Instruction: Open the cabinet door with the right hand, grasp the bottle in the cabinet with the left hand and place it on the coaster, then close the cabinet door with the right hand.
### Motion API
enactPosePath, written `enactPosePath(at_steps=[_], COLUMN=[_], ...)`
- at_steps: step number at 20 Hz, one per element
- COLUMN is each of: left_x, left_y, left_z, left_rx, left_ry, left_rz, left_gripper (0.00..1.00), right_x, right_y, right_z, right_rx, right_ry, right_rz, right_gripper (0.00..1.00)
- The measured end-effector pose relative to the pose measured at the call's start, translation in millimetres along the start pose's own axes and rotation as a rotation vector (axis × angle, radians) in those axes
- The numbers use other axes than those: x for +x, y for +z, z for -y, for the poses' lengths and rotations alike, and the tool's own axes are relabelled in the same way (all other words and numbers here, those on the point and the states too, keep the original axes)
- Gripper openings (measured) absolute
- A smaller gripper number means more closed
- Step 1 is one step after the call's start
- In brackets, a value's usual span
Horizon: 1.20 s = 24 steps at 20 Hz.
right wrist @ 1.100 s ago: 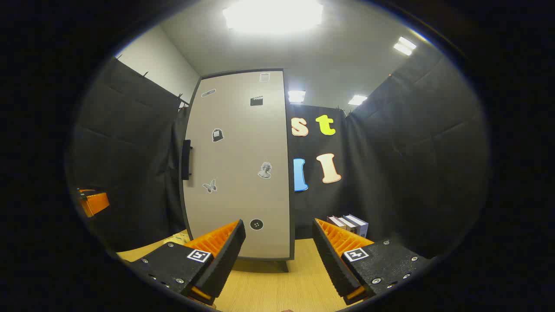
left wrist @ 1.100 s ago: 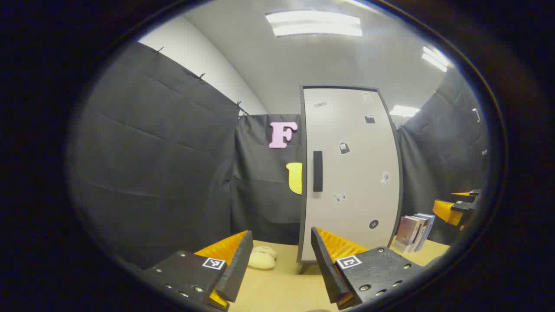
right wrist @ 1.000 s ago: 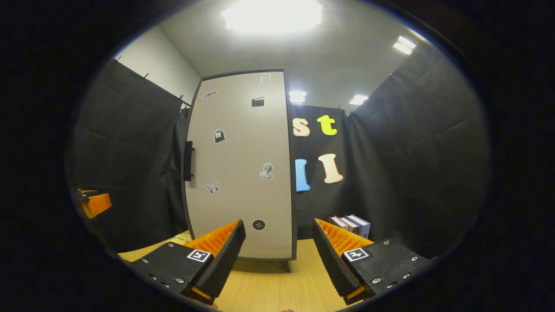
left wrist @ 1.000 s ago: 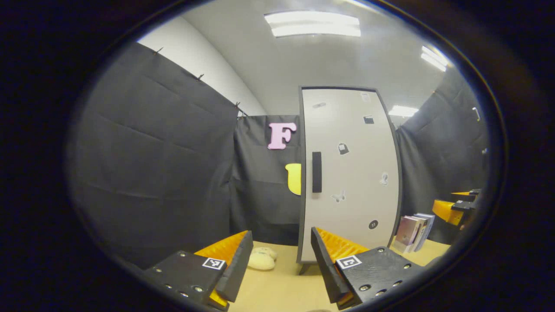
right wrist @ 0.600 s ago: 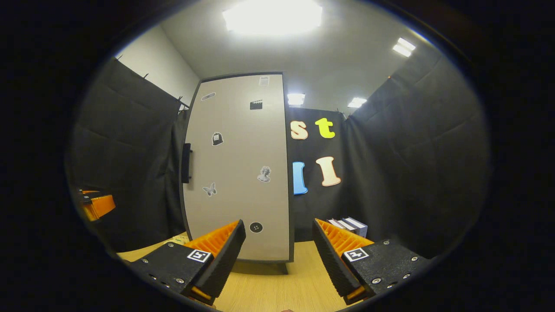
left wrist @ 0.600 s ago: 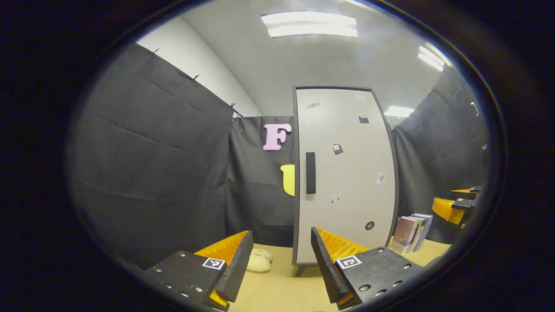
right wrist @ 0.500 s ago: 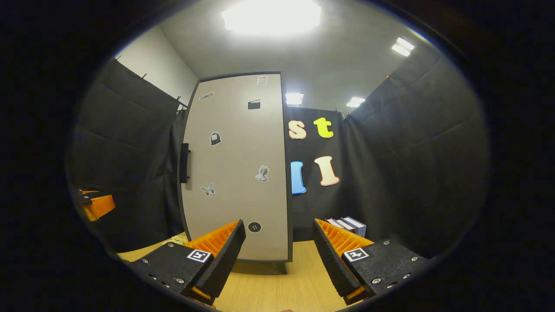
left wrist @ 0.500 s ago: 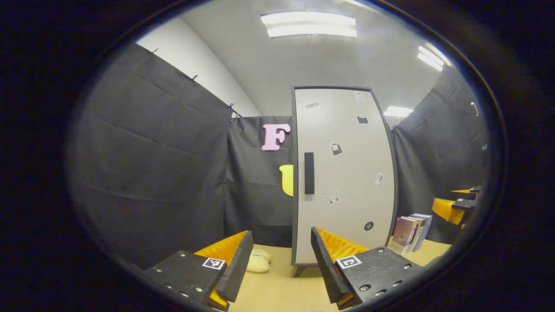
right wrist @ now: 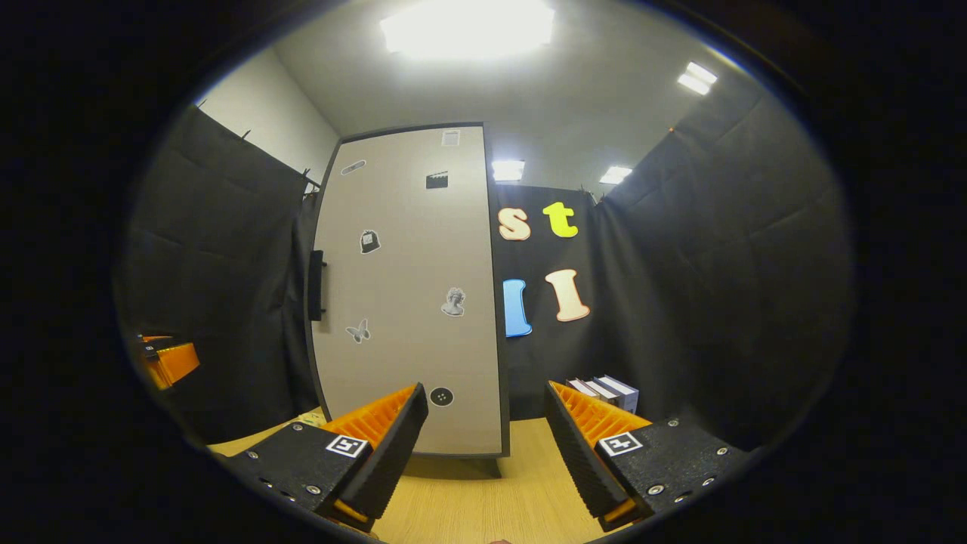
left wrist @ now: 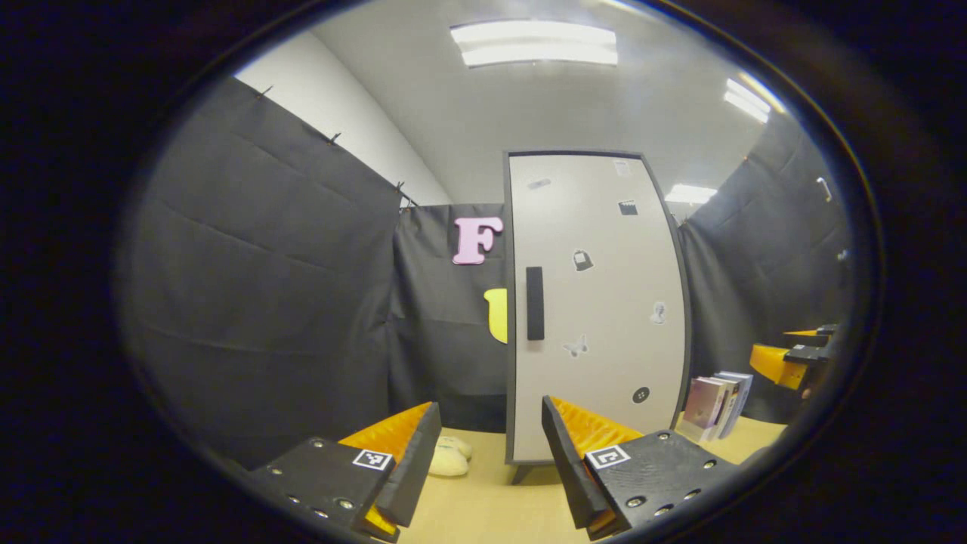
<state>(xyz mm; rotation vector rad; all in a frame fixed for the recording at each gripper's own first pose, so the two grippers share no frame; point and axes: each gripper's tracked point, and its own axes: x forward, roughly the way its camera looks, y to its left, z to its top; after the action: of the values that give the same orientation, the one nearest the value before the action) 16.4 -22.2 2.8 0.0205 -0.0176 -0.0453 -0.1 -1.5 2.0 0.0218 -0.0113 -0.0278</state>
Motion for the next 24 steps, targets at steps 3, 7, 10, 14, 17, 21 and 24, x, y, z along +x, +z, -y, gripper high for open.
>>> enactPosePath(at_steps=[3,7,10,14,17,21,24], left_x=[-5,-21,-38,-60,-76,-94,-108], left_y=[0,0,3,1,1,5,4], left_z=[-7,-25,-46,-76,-97,-119,-137], left_rx=[0.012,0.026,0.042,0.054,0.074,0.086,0.089], left_ry=[0.013,0.051,0.095,0.164,0.214,0.267,0.309], left_rz=[-0.003,-0.014,-0.014,-0.027,-0.034,-0.032,-0.037], left_gripper=[0.77,0.77,0.77,0.77,0.77,0.77,0.77], right_x=[15,34,50,74,92,110,127], right_y=[11,29,39,48,58,70,79], right_z=[-10,-31,-52,-85,-114,-154,-185], right_rx=[0.014,0.037,0.06,0.065,0.07,0.073,0.059], right_ry=[0.022,0.064,0.1,0.163,0.209,0.276,0.313], right_rz=[0.009,0.031,0.039,0.034,0.043,0.043,0.057], right_gripper=[0.95,0.95,0.95,0.95,0.95,0.94,0.94])
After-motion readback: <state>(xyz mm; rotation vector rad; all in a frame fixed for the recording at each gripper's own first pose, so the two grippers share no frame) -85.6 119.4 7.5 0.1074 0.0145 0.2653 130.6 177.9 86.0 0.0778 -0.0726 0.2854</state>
